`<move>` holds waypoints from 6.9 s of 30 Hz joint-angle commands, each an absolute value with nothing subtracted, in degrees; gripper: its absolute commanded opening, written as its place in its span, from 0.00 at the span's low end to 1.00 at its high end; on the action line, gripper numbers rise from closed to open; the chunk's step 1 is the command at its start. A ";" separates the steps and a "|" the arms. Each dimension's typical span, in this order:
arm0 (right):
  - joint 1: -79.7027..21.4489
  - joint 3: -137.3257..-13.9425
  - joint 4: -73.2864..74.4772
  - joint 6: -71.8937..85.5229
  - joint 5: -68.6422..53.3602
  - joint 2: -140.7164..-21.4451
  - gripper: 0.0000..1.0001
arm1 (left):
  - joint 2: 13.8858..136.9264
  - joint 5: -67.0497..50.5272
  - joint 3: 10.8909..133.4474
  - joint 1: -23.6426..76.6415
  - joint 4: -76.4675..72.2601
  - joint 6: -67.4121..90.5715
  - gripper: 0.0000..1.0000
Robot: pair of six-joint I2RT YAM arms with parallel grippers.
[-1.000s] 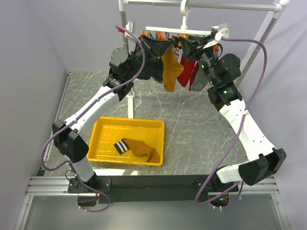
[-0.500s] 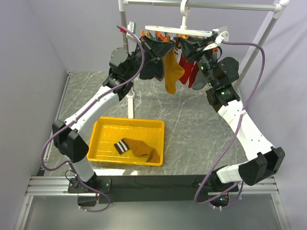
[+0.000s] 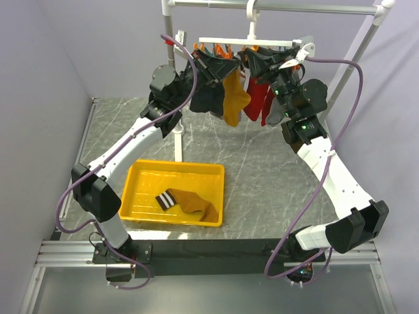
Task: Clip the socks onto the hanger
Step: Clamp the sock onto the hanger, then open the clamp at the hanger.
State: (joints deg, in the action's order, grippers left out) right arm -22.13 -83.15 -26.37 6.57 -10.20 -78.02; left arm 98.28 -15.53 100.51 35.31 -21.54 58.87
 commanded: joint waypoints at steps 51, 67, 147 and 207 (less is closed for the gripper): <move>-20.92 -83.58 -34.10 10.37 -15.55 -75.59 0.00 | 99.05 -31.55 103.01 30.94 -27.33 63.54 0.01; -20.92 -83.93 -33.75 11.34 -17.31 -76.55 0.00 | 100.63 -34.19 103.36 30.94 -32.26 67.68 0.01; -21.09 -103.27 8.88 -4.39 8.09 -82.00 0.67 | 96.94 -18.37 105.03 31.11 -13.45 43.51 0.02; -21.01 -104.77 9.49 6.68 0.27 -81.91 0.13 | 96.50 -18.54 103.89 41.31 -12.74 31.20 0.77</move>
State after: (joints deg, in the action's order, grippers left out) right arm -20.99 -102.45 11.14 5.37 2.79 -83.40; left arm 95.74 -17.28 100.95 41.43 -8.58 28.91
